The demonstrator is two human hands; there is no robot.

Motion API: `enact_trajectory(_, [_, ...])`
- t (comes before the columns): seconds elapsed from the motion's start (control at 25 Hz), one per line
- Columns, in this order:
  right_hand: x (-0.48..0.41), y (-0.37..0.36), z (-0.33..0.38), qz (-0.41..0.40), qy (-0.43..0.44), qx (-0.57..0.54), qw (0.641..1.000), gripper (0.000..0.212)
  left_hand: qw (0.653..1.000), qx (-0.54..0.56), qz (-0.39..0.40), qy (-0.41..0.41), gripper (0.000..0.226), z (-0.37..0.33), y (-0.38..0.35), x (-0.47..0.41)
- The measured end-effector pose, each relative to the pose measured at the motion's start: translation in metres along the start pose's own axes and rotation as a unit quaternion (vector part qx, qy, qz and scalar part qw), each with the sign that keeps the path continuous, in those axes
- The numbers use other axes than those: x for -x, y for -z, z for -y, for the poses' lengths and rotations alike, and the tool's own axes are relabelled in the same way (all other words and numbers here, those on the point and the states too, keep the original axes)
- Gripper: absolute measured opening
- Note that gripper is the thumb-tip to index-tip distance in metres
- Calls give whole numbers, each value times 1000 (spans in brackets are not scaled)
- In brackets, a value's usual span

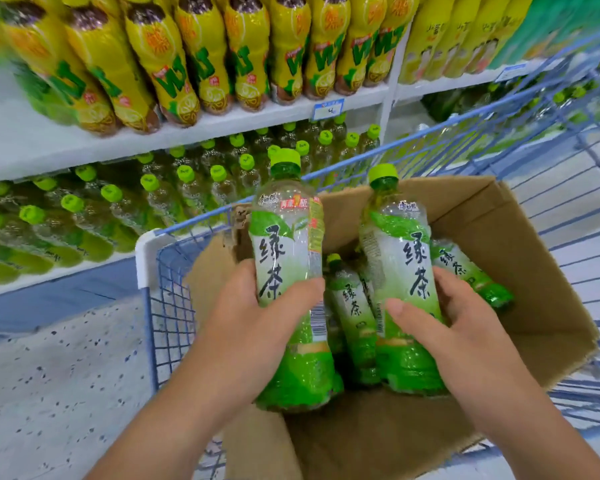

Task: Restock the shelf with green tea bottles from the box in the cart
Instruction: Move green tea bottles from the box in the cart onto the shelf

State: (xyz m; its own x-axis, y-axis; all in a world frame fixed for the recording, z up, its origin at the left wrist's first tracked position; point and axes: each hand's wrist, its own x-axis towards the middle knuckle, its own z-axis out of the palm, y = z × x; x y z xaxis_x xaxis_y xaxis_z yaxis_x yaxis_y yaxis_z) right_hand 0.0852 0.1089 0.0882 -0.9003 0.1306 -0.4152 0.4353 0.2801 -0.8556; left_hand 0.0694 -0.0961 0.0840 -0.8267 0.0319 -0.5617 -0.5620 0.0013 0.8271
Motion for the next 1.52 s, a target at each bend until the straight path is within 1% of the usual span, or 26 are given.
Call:
enact_trajectory(0.04, [6, -11, 12, -6, 11, 7, 1000, 23, 1000, -2, -8, -15, 22, -6, 15, 3])
enact_trajectory(0.16, [26, -49, 48, -21, 44, 6, 999, 21, 996, 1, -73, -43, 19, -17, 64, 7])
enact_trajectory(0.32, [45, -115, 86, -13, 92, 15, 996, 30, 995, -13, -85, -58, 25, -31, 143, 31])
enact_trajectory(0.4, [51, -154, 102, -7, 119, 16, 993, 25, 990, -33, -112, -84, 23, -38, 189, 44])
enact_trajectory(0.48, [58, -191, 119, 2, 133, 17, 991, 20, 985, -56, -133, -99, 22, -42, 230, 53])
enact_trajectory(0.6, [69, -262, 140, 25, 143, 32, 989, 26, 977, -96, -154, -109, 23, -41, 304, 70])
enact_trajectory(0.68, [77, -311, 153, 43, 148, 35, 987, 25, 972, -119, -171, -112, 26, -36, 355, 79])
enact_trajectory(0.84, [84, -402, 174, 88, 160, 25, 983, 24, 964, -131, -199, -116, 31, -24, 447, 89])
enact_trajectory(0.96, [77, -459, 185, 108, 182, 22, 977, 28, 960, -139, -220, -99, 35, -15, 502, 86])
enact_trajectory(1.08, [57, -508, 186, 133, 183, 18, 974, 29, 959, -142, -234, -77, 35, -3, 544, 72])
enact_trajectory(1.28, [17, -563, 191, 175, 182, 16, 967, 31, 944, -157, -279, -77, 37, 1, 590, 35])
enact_trajectory(1.4, [-7, -592, 196, 197, 197, 17, 960, 30, 937, -159, -296, -100, 41, 1, 612, 8])
enact_trajectory(1.52, [-43, -630, 198, 199, 246, 18, 948, 29, 926, -145, -323, -135, 42, 5, 635, -26])
